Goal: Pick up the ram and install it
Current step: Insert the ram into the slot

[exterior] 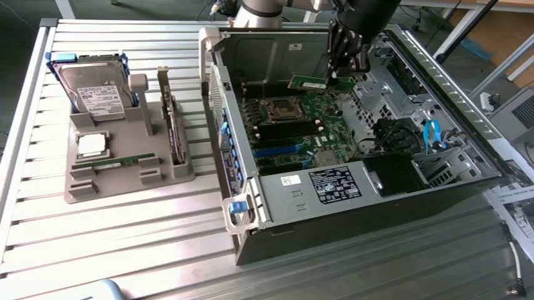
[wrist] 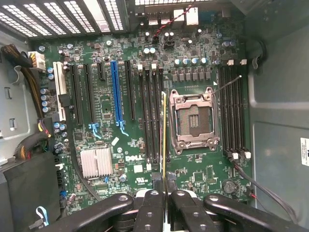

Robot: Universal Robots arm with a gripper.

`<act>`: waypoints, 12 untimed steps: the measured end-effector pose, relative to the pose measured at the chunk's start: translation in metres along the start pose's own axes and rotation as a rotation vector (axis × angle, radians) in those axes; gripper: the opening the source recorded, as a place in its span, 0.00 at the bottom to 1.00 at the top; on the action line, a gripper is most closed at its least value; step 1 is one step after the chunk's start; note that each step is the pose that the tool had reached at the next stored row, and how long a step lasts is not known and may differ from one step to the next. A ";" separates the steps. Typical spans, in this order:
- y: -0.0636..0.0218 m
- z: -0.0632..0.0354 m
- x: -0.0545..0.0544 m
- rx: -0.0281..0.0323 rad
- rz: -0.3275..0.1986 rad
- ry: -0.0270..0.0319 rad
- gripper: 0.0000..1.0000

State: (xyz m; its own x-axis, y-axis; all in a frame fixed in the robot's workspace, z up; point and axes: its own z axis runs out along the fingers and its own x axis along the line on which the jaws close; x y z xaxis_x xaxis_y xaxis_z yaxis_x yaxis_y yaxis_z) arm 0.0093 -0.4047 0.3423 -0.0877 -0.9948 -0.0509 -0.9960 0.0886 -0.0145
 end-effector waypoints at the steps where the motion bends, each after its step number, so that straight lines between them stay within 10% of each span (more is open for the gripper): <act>1: 0.0000 0.0002 0.000 0.0000 0.000 0.0000 0.13; 12: 0.0004 0.0037 0.000 0.0000 0.000 -0.0001 0.13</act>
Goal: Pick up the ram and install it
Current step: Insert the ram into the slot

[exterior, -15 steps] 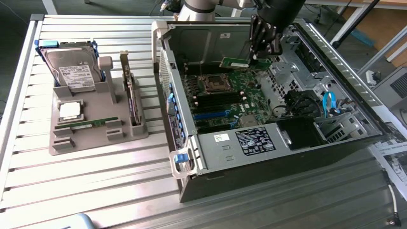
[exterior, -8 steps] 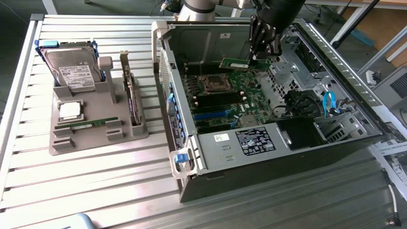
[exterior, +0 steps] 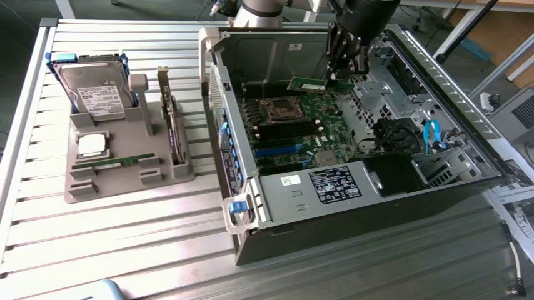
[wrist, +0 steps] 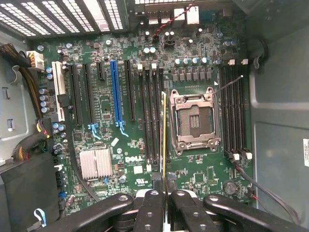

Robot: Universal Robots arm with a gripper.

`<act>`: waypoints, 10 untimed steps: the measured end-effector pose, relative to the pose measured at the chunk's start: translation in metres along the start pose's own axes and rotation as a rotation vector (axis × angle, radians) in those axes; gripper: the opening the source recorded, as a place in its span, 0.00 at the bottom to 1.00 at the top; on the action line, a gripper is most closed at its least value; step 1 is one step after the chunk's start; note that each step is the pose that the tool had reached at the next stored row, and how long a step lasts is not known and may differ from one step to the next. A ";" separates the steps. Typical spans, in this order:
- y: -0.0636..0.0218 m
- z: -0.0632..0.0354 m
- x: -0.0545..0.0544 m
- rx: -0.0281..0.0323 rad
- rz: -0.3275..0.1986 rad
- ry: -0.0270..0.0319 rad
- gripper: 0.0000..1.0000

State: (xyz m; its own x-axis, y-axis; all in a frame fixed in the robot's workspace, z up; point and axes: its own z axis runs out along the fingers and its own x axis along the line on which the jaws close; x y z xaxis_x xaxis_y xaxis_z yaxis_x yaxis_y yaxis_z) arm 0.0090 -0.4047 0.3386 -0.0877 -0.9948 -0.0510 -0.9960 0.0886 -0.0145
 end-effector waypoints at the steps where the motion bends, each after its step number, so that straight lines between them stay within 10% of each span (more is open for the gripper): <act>1: 0.0001 0.0004 0.000 0.0000 0.000 0.0000 0.13; 10: 0.0002 0.0030 0.000 0.0000 0.000 0.0000 0.13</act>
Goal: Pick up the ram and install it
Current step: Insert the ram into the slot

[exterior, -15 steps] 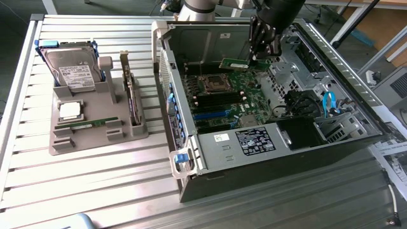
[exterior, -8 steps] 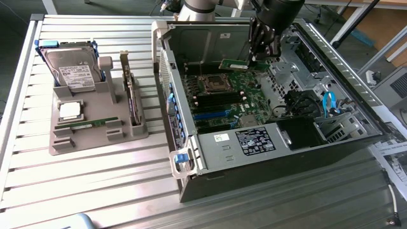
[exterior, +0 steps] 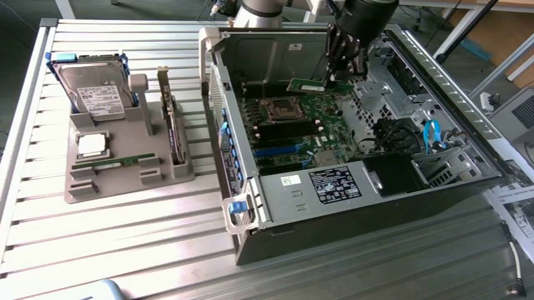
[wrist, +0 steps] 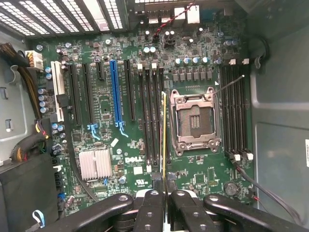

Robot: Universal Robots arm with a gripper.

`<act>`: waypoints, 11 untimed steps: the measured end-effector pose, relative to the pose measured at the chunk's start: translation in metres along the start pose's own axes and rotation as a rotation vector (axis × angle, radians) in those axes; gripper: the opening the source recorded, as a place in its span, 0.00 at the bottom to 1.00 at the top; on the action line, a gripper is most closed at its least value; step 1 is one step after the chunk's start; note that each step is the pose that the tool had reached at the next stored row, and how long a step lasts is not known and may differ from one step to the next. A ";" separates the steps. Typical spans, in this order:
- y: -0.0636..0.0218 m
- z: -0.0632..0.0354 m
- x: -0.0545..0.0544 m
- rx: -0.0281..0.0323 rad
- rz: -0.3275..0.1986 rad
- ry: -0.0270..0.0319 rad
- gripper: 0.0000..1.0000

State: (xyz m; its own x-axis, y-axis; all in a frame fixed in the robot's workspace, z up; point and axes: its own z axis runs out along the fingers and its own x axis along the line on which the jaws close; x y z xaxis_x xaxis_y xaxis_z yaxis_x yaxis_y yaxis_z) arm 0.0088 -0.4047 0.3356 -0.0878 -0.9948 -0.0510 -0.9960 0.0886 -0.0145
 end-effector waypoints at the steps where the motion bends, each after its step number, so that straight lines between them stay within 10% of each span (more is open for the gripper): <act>1: 0.0000 0.0003 0.000 0.0000 0.000 0.0000 0.13; 11: 0.0002 0.0039 0.000 0.0000 0.000 0.0000 0.13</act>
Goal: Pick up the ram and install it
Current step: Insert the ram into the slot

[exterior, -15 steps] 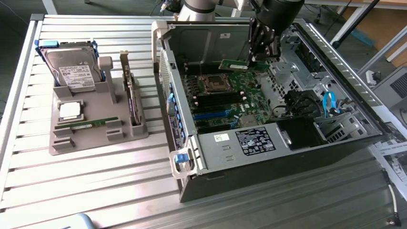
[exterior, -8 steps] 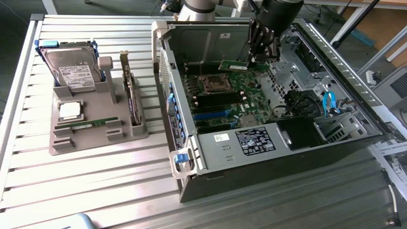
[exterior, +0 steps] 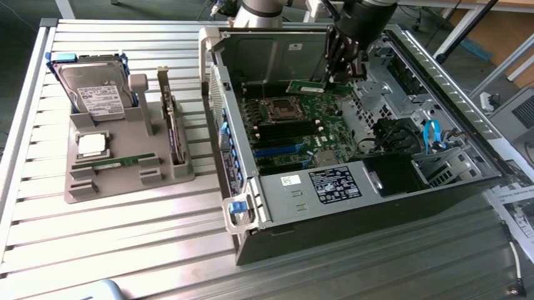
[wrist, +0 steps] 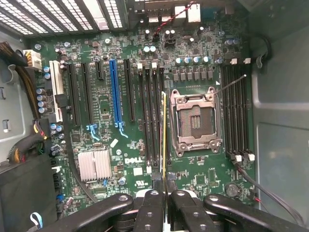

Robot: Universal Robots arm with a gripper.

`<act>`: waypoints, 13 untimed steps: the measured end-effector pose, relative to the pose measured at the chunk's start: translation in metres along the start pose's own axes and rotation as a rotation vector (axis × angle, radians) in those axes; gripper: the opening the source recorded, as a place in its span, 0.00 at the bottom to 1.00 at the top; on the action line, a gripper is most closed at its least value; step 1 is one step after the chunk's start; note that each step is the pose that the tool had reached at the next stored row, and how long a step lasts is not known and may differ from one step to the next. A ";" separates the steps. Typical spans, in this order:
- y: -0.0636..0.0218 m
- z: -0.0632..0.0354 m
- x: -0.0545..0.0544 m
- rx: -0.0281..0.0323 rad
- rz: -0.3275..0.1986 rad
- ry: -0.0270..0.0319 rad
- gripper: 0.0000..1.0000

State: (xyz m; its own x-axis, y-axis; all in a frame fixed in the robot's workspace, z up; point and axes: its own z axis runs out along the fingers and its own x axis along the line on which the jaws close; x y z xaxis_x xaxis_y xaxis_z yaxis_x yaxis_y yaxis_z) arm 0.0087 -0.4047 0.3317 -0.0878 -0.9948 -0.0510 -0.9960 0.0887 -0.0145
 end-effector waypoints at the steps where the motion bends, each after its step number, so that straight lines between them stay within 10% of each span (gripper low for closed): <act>1: 0.0000 0.0003 0.000 0.0000 0.000 0.0000 0.13; 13: 0.0004 0.0039 0.000 0.0000 0.000 0.0000 0.13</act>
State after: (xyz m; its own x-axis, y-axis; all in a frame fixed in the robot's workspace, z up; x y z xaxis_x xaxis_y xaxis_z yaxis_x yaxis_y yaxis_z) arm 0.0083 -0.4047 0.3278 -0.0878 -0.9948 -0.0510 -0.9960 0.0886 -0.0145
